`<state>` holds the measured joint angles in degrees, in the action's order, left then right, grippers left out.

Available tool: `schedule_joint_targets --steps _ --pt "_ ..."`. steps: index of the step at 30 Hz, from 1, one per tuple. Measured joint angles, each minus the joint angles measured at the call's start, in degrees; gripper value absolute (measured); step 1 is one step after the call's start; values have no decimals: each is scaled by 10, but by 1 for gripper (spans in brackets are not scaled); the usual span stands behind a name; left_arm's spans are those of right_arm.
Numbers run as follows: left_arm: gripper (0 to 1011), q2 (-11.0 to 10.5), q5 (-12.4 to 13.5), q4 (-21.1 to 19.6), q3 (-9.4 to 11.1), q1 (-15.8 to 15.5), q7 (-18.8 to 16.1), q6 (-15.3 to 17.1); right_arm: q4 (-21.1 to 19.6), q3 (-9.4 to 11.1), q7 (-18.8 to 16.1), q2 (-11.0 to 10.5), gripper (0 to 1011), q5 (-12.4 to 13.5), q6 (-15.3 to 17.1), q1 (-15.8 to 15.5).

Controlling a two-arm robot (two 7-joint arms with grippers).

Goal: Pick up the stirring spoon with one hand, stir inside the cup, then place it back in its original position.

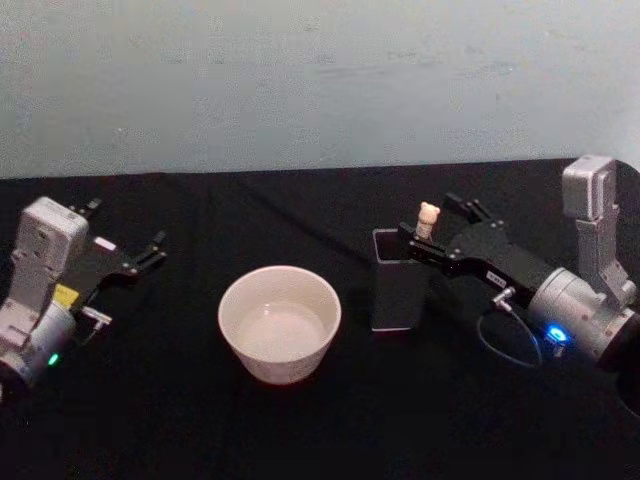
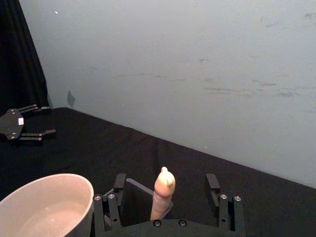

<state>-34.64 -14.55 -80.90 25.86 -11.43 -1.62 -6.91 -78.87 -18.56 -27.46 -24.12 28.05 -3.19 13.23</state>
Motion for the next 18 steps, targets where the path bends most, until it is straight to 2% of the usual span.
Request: schedule_joint_targets --steps 10,18 --pt "1002 0 0 0 0 0 0 0 0 -1 1 0 993 0 -1 0" --pt "1001 0 0 0 0 0 0 0 0 -1 1 0 826 0 -1 0"
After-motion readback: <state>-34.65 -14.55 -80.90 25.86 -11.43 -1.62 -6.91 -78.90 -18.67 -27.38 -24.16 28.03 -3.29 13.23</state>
